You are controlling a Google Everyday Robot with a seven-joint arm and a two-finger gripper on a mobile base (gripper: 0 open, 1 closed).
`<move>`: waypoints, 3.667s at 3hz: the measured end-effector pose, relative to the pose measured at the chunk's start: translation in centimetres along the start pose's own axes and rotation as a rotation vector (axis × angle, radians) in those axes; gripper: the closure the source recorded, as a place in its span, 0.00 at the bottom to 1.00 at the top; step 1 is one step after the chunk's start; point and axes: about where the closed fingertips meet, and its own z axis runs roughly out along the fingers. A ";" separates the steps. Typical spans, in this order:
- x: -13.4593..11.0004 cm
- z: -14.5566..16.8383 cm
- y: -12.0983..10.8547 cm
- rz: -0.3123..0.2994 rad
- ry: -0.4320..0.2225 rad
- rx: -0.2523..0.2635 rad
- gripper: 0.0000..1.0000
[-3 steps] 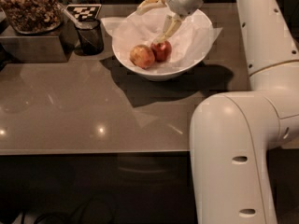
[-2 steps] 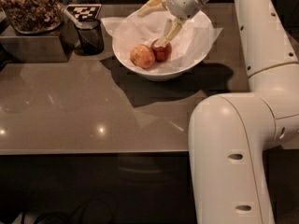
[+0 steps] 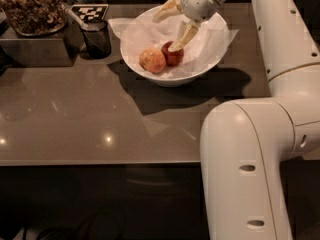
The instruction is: Pick apple from white bowl
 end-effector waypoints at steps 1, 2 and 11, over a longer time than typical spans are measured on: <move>0.4 0.4 -0.1 0.022 0.035 -0.019 0.39; 0.2 1.0 -0.9 0.021 0.029 -0.005 0.37; 0.6 7.5 1.8 0.079 -0.012 -0.148 0.33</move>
Offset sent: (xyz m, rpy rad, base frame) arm 0.0064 -0.0030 0.0070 -0.0669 0.0687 0.0290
